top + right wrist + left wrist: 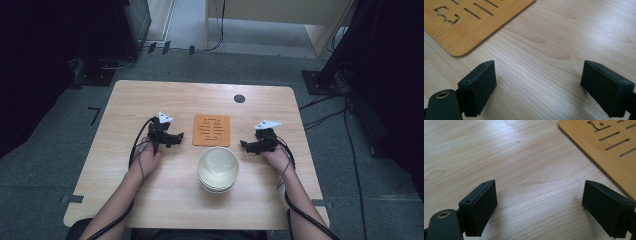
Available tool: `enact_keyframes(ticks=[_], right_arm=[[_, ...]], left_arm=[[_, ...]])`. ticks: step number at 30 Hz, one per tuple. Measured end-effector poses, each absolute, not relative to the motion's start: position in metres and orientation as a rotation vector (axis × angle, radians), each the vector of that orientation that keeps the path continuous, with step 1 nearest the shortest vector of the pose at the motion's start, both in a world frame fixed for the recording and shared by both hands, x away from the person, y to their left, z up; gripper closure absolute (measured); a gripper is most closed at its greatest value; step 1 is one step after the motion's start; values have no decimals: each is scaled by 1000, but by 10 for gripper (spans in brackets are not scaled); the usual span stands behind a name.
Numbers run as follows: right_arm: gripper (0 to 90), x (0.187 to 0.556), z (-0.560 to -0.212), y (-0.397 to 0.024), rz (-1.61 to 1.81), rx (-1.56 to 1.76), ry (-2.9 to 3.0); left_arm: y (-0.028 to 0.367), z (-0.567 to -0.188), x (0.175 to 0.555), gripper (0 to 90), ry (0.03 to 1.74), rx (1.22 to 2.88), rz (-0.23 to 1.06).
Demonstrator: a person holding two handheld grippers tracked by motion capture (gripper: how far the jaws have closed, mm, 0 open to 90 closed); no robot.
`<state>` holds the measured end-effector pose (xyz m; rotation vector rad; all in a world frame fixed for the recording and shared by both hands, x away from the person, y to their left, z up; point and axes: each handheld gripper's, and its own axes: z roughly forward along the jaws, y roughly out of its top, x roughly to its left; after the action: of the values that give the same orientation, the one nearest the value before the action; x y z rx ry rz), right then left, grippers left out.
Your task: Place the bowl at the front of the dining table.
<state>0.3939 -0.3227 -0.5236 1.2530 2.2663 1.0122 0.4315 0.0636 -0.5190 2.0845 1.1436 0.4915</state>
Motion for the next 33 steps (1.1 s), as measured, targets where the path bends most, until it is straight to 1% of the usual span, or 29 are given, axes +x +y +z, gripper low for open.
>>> enact_keyframes(ticks=[14,33], right_arm=[[89,391,-524,-319,980,1326,2211],[89,392,-524,-319,978,1322,2208]], left_arm=[[64,-519,431,123,1144,2085,492],[64,-519,431,123,1146,2083,492]])
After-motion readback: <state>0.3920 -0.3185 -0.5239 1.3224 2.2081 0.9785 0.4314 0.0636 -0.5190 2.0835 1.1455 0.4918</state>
